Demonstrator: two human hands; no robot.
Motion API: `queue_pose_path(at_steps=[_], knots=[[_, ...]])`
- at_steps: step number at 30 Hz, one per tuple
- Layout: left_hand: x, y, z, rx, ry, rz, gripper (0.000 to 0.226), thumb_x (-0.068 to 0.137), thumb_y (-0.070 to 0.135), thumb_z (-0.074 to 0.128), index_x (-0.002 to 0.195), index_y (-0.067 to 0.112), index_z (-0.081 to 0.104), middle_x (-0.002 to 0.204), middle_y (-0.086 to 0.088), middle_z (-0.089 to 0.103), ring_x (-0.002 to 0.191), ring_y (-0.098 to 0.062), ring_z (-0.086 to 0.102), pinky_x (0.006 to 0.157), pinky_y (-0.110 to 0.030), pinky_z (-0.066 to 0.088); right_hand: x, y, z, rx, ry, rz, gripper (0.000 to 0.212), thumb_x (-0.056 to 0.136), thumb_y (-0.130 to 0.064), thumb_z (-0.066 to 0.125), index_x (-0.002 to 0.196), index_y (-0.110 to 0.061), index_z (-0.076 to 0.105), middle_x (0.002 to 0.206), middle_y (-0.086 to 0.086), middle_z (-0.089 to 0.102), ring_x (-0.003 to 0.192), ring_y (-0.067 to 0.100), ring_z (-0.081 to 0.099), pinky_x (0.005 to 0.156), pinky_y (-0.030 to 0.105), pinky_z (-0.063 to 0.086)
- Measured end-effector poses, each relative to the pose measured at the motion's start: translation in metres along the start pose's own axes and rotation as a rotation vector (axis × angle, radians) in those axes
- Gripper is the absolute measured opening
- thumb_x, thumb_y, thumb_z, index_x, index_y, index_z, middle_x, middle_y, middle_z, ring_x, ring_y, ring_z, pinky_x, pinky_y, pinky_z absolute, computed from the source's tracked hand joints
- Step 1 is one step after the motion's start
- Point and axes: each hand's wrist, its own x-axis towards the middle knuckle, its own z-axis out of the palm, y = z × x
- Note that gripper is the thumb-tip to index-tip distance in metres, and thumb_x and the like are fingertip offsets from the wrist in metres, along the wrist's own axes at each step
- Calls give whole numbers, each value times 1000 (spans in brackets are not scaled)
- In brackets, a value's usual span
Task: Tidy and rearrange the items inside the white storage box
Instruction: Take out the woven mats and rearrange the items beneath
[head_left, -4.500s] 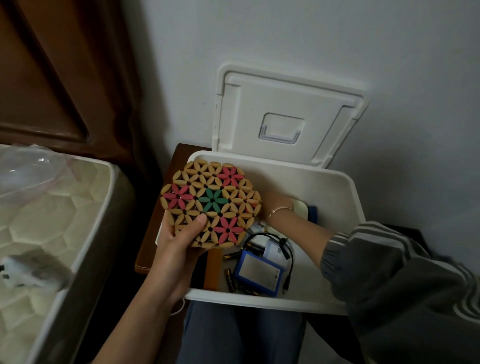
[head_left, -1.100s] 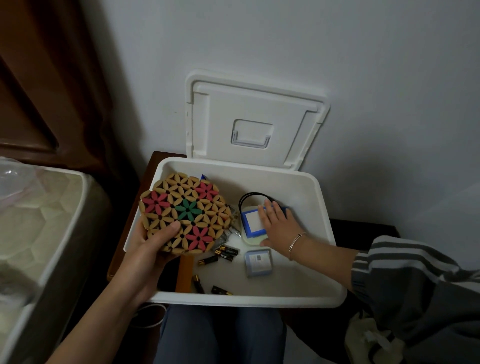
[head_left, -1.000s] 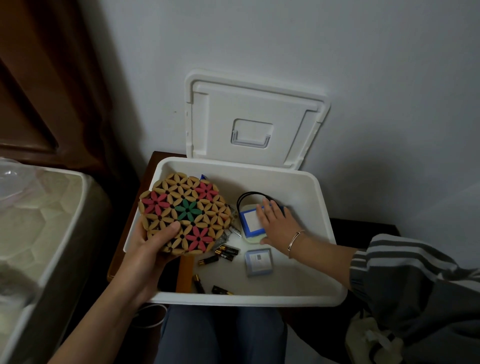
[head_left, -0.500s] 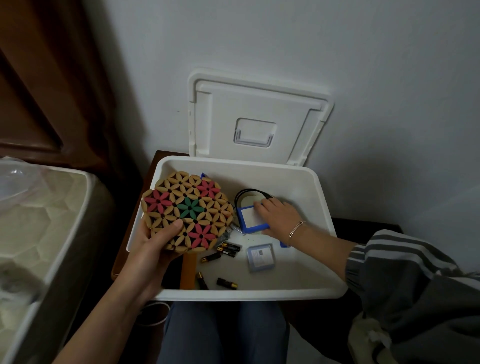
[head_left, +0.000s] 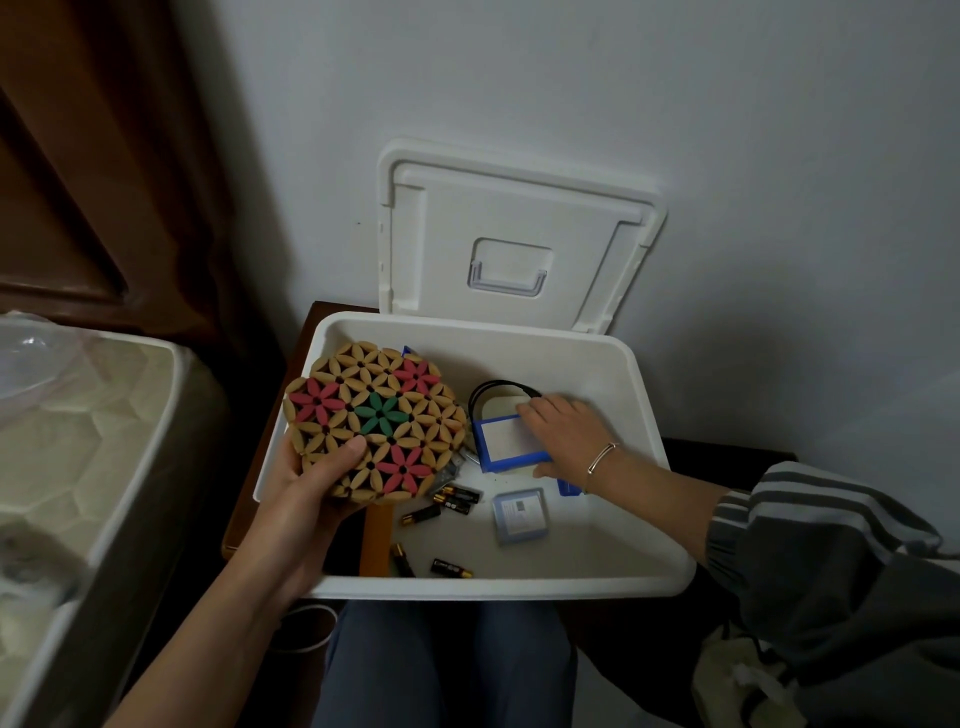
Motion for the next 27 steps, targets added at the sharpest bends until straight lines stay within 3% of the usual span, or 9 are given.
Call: queue_pose_path(at_steps=[15, 20, 27], knots=[[0, -1, 0, -16, 1, 4, 62, 65, 34, 79, 122, 41, 54, 121, 0, 67, 107, -22, 67, 73, -31, 58, -6, -2, 1, 50, -90, -39, 78, 82, -48, 64, 142, -15, 28, 138, 6, 42, 122, 24, 44, 102, 37, 35], [-1, 0, -1, -23, -14, 14, 56, 67, 33, 78, 118, 43, 58, 121, 0, 67, 108, -22, 67, 74, -31, 58, 2, -7, -5, 120, -8, -29, 78, 78, -54, 64, 139, -17, 33, 133, 4, 44, 121, 23, 43, 98, 35, 35], [-2, 2, 0, -27, -25, 23, 48, 70, 32, 76, 113, 47, 62, 121, 1, 67, 108, -22, 67, 74, -30, 58, 42, -10, -30, 130, 2, -2, 56, 70, -50, 70, 112, -17, 53, 109, 6, 53, 98, 24, 50, 81, 34, 42]])
